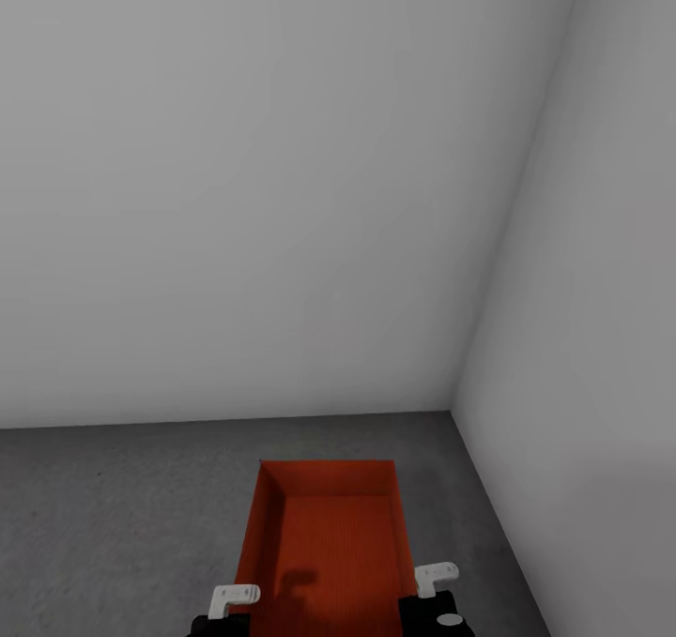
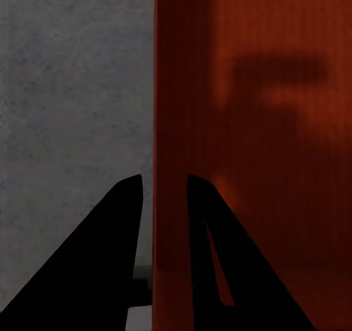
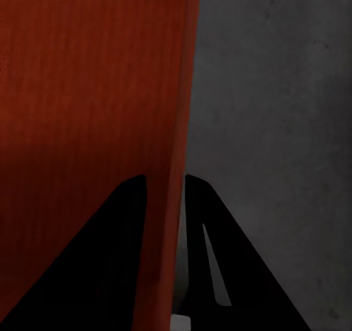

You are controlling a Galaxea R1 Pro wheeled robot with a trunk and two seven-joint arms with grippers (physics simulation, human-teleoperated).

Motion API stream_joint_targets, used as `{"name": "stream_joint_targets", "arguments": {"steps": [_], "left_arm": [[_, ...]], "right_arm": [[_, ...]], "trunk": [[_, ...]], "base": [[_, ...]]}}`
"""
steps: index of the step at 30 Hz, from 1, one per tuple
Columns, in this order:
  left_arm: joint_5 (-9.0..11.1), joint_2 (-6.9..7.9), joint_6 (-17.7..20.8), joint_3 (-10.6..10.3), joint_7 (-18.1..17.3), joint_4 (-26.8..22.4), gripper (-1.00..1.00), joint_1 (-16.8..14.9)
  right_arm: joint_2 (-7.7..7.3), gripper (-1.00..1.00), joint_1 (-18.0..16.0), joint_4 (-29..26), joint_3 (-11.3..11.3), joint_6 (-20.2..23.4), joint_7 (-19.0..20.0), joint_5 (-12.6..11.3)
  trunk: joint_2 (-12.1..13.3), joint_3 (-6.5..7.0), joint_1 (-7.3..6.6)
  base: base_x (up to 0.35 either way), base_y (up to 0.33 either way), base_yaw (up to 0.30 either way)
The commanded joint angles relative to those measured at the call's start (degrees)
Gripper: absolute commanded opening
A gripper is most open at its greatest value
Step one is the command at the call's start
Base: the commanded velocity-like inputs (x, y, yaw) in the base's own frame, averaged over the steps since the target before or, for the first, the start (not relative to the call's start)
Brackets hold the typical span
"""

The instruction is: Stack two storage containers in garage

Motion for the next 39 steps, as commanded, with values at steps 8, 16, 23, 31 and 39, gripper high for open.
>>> {"name": "stream_joint_targets", "arguments": {"steps": [8, 16, 23, 31, 39], "left_arm": [[0.1, 0.16, -0.4, -0.1, 0.7, -0.2, -1.0, -0.1], [0.1, 0.16, -0.3, -0.1, 0.7, -0.2, -1.0, -0.1], [0.1, 0.16, -0.3, -0.2, 0.7, -0.2, -1.0, -0.1], [0.1, 0.16, -0.4, -0.3, 0.7, -0.3, -1.0, -0.1], [0.1, 0.16, -0.4, -0.3, 0.7, -0.3, -1.0, -0.1]], "right_arm": [[-1.75, -1.0, 0.0, 0.2, 1.6, 0.3, -1.0, -0.8], [-1.76, -1.0, 0.0, 0.2, 1.6, 0.3, -1.0, -0.8], [-1.77, -1.0, 0.0, 0.2, 1.6, 0.3, -1.0, -0.8], [-1.77, -1.0, 0.0, 0.2, 1.6, 0.3, -1.0, -0.8], [-1.77, -1.0, 0.0, 0.2, 1.6, 0.3, -1.0, -0.8]], "trunk": [[-0.1, -0.08, 0.02], [-0.1, -0.08, 0.02], [-0.1, -0.08, 0.02], [-0.1, -0.08, 0.02], [-0.1, -0.08, 0.02]], "base": [[0.0, 0.0, 0.0], [0.022, 0.001, 0.0], [0.195, 0.046, 0.0], [0.054, 0.01, 0.0], [0.005, 0.001, 0.0]]}}
